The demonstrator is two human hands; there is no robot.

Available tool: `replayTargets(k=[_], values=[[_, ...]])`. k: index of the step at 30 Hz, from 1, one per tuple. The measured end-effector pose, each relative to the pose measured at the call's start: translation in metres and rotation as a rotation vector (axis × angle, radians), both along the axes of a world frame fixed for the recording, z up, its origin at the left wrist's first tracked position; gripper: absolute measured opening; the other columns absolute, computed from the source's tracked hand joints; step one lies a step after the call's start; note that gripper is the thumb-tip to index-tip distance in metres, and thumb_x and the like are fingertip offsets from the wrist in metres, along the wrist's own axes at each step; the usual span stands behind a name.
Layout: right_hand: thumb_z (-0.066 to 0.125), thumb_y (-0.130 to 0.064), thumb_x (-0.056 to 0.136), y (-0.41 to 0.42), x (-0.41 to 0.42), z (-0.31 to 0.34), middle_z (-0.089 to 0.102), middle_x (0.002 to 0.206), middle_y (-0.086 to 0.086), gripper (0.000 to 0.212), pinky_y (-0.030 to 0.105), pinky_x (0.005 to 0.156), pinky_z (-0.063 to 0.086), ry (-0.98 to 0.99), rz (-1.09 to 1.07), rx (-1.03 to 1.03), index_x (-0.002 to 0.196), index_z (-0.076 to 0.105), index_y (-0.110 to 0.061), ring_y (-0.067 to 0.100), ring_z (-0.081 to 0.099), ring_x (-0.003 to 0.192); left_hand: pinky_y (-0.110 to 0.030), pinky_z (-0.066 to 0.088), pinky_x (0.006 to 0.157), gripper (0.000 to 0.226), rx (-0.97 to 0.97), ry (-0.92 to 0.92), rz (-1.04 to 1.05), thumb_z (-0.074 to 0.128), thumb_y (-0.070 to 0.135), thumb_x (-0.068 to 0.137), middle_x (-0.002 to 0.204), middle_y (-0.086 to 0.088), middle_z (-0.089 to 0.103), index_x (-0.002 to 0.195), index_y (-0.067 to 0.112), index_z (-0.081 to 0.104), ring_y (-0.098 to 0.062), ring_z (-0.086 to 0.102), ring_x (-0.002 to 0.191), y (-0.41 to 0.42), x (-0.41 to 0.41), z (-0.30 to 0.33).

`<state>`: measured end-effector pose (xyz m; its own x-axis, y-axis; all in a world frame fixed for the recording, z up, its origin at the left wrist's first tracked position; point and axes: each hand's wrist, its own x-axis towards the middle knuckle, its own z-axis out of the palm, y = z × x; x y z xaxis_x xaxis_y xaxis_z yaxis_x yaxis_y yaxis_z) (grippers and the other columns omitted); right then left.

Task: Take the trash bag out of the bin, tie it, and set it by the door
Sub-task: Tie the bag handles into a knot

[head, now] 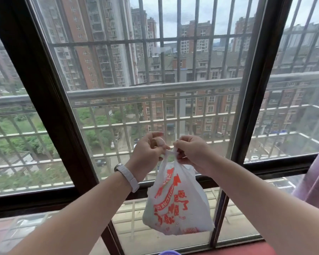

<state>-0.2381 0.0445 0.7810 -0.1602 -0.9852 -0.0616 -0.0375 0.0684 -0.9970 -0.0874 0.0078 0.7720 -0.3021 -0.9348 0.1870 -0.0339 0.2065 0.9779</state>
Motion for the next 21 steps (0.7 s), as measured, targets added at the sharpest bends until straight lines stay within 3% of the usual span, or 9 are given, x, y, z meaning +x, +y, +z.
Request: replayTargets(k=[3,9,14,21], values=[[0.057,-0.009,0.093,-0.001,-0.004,-0.006,0.056,0.061,0.01,0.028,0.027,0.049,0.048,0.04,-0.062,-0.05,0.066,0.053,-0.011,0.017,0.052,0.049,-0.023,0.054,0.064,0.035,-0.056,0.001,0.044,0.047,-0.014,0.081,0.083,-0.007,0.075,0.099,0.009,0.066,-0.012,0.07,0.075,-0.001,0.004,-0.005],[0.056,-0.008,0.094,-0.002,-0.007,-0.004,0.054,0.058,0.008,0.026,0.025,0.048,0.046,0.043,-0.111,-0.095,0.068,0.055,-0.009,0.016,0.051,0.049,-0.031,0.058,0.075,0.022,0.013,0.105,-0.03,0.056,-0.008,0.086,0.086,-0.017,0.075,0.085,0.006,0.073,-0.024,0.073,0.081,0.003,0.0,-0.018],[0.058,-0.014,0.094,-0.002,-0.016,-0.003,0.057,0.062,0.004,0.029,0.026,0.049,0.039,0.051,-0.134,-0.055,0.065,0.056,-0.014,0.013,0.051,0.052,-0.022,0.049,0.063,0.023,0.183,0.306,-0.174,0.06,0.002,0.088,0.076,0.0,0.073,0.075,0.016,0.074,-0.013,0.066,0.076,-0.002,0.002,-0.02],[0.058,-0.009,0.092,-0.012,-0.024,0.0,0.052,0.059,0.006,0.031,0.023,0.039,0.027,-0.025,-0.311,-0.018,0.061,0.054,-0.014,0.014,0.041,0.048,-0.022,0.048,0.066,0.017,0.181,0.3,-0.301,0.054,0.0,0.089,0.075,-0.006,0.067,0.076,0.008,0.063,-0.017,0.06,0.075,-0.013,-0.001,-0.029]])
